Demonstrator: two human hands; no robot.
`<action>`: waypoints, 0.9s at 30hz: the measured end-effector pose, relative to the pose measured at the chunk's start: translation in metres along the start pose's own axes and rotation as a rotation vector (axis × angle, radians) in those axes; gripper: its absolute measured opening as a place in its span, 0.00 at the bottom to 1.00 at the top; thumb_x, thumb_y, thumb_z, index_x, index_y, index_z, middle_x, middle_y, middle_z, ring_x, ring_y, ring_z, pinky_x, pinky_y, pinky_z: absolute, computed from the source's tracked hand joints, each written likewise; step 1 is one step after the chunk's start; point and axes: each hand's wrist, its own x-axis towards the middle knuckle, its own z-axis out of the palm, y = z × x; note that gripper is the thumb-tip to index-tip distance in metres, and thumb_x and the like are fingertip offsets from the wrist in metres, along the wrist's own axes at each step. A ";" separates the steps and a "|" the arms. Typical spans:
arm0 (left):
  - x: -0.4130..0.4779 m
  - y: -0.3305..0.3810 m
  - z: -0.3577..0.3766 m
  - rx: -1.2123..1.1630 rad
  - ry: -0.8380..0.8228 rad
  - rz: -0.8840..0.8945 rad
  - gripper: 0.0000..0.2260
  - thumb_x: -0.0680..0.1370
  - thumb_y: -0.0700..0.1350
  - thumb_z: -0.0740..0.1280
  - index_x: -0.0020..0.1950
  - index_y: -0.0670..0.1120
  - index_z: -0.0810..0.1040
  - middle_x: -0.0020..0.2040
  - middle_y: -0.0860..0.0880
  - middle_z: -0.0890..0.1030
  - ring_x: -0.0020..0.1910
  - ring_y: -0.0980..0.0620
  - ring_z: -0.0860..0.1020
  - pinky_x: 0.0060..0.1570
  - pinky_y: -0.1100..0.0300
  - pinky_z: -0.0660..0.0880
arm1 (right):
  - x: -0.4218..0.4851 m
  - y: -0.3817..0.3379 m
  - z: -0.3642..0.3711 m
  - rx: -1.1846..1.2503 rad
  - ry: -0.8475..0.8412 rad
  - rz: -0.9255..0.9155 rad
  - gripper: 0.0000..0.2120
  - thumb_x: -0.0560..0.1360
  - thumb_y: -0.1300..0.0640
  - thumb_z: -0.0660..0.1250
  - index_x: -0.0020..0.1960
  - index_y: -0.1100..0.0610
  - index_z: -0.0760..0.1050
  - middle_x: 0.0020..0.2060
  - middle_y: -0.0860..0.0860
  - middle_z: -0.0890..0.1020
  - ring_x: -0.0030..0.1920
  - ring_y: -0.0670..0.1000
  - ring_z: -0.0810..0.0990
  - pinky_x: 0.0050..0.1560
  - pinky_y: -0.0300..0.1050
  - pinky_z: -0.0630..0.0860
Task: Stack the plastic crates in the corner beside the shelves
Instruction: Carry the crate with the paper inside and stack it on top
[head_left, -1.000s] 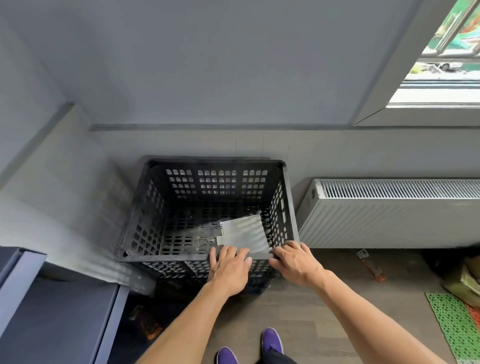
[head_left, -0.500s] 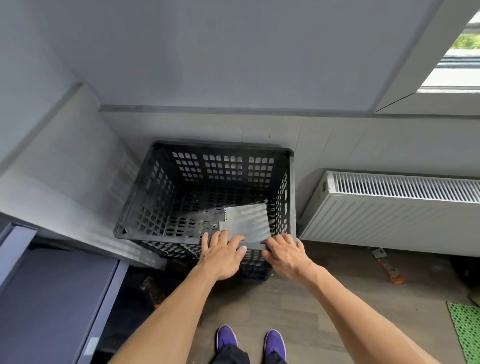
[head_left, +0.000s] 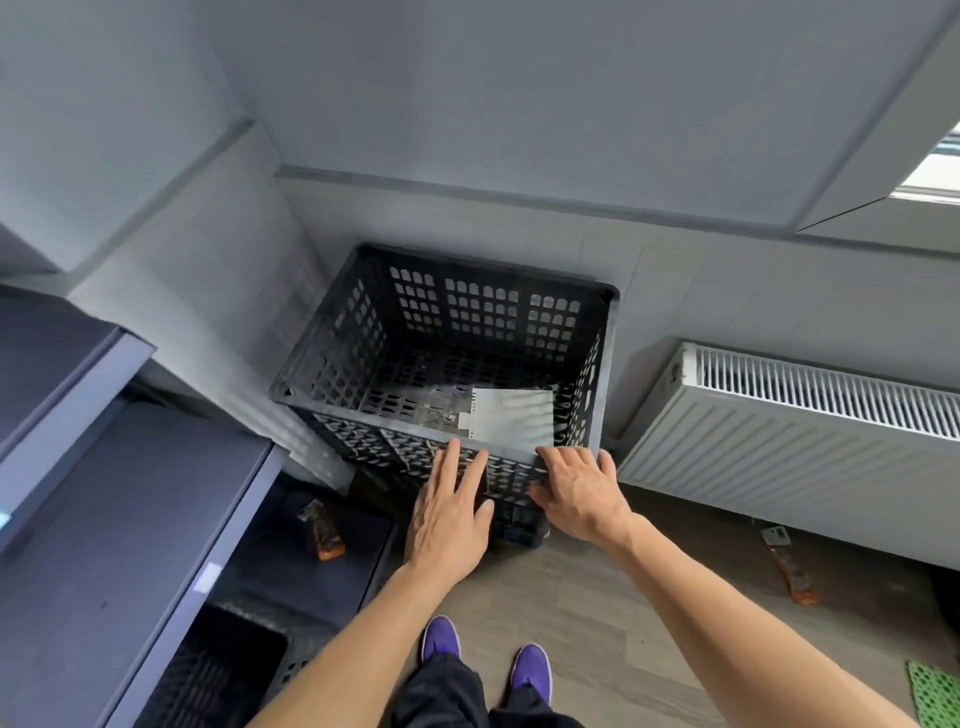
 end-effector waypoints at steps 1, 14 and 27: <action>-0.008 -0.003 0.003 -0.027 -0.007 -0.019 0.28 0.82 0.51 0.59 0.79 0.56 0.51 0.81 0.50 0.41 0.79 0.51 0.40 0.74 0.49 0.55 | -0.002 -0.001 0.001 -0.025 0.027 0.000 0.25 0.79 0.43 0.58 0.72 0.52 0.63 0.67 0.51 0.74 0.70 0.56 0.67 0.73 0.61 0.53; -0.064 -0.032 -0.001 -0.111 -0.062 -0.205 0.26 0.82 0.52 0.58 0.79 0.51 0.56 0.77 0.46 0.56 0.76 0.46 0.55 0.68 0.49 0.64 | -0.027 -0.060 0.009 -0.045 0.173 -0.262 0.20 0.78 0.52 0.61 0.68 0.55 0.70 0.61 0.54 0.75 0.60 0.57 0.71 0.60 0.49 0.70; -0.165 -0.134 0.007 -0.202 -0.073 -0.275 0.25 0.82 0.52 0.57 0.79 0.51 0.56 0.76 0.47 0.60 0.74 0.47 0.58 0.70 0.53 0.62 | -0.098 -0.151 0.094 -0.052 -0.244 -0.183 0.23 0.79 0.50 0.60 0.74 0.50 0.65 0.63 0.54 0.73 0.65 0.58 0.69 0.64 0.53 0.70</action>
